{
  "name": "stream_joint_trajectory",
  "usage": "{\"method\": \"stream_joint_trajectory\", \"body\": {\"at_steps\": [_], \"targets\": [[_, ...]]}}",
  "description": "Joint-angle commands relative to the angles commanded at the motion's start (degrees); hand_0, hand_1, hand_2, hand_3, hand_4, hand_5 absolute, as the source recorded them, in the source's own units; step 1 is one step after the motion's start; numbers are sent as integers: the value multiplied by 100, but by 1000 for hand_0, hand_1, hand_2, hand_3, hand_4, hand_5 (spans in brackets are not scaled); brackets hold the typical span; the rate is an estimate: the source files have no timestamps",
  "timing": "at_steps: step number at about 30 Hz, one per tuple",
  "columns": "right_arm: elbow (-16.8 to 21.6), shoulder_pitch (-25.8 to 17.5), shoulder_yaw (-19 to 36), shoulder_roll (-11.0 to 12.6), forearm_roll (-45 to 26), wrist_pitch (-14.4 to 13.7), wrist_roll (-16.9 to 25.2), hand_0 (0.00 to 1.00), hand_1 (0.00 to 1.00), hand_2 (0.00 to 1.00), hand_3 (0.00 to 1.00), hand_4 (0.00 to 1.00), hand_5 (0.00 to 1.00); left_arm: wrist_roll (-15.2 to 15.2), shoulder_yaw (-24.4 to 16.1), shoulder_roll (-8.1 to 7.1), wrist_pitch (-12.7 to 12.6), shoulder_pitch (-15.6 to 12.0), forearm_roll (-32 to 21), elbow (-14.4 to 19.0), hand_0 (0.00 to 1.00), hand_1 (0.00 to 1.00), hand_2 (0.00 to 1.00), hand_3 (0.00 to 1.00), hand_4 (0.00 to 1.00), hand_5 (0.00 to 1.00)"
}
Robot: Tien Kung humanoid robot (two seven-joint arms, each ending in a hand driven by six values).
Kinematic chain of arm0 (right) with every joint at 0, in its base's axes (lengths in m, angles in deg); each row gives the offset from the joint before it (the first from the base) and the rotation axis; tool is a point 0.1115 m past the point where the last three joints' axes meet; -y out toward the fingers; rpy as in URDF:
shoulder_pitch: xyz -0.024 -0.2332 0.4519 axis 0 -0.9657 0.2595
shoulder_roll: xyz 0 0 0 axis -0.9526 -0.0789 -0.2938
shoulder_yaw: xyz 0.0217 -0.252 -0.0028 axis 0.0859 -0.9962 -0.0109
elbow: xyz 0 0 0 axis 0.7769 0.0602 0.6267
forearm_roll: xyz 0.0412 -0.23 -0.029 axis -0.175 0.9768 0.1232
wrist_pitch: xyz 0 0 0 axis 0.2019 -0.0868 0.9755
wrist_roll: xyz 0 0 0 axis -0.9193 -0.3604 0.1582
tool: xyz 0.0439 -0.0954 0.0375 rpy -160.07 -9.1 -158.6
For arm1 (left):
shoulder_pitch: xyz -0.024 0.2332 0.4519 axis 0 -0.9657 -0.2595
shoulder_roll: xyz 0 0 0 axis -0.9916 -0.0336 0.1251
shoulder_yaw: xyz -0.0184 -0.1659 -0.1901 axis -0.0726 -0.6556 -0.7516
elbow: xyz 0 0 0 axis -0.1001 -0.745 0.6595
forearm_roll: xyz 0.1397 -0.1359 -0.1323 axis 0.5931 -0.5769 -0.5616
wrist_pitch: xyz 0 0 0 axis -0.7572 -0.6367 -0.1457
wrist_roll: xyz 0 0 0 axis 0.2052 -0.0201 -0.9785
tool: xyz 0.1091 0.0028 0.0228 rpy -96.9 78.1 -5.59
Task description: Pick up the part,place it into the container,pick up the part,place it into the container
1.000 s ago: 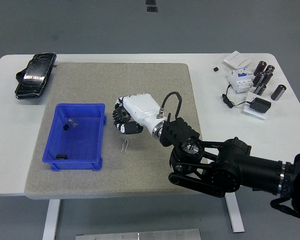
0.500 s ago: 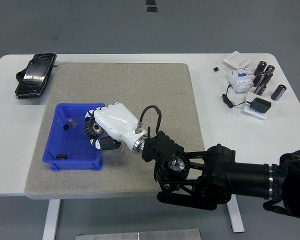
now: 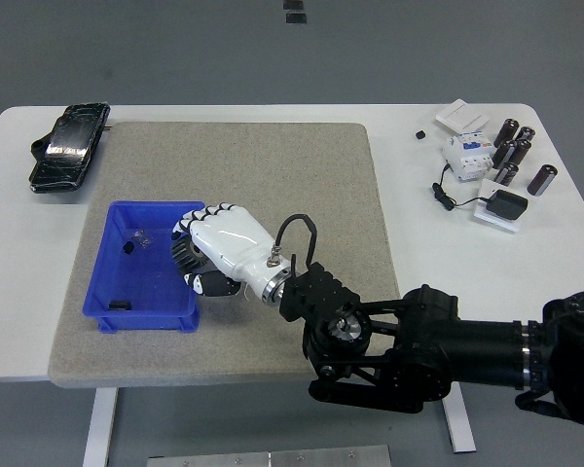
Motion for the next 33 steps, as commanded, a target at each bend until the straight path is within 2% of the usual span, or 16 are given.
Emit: {"method": "stream_joint_trajectory", "body": {"at_steps": [13,19,24,29,31,32,33], "targets": [[136,-20,57,0,-1,-194,42,737,806,822,735,594,322,23,-28,-3,-12,-11,12,11,744,716,714,631,653,442],[86,-139,444,0,-152,-286,167,737,800,816,732,596,322,29,-37,-2,-5,-23,22,11,744,716,714,631,654,442],[110,-420,1111,40,-827,-587,758,737,800,816,732,596,322,40,-51,5,0,-53,34,11,744,716,714,631,654,442],[299,-790,1859,367,-1641,-793,1482,734,788,795,728,609,303,43,-51,19,3,-76,25,11,744,716,714,631,654,441],[422,-959,2188,518,-1962,-814,1777,734,788,795,728,609,303,44,-51,24,6,-80,24,9,744,716,714,631,654,441],[477,-1029,2335,586,-2101,-816,1905,735,781,780,724,652,329,42,-48,26,7,-81,18,8,744,717,714,631,654,441],[557,-1125,2495,684,-2248,-802,2044,735,781,780,724,652,329,38,-41,27,9,-80,6,5,744,717,714,631,654,441]]}}
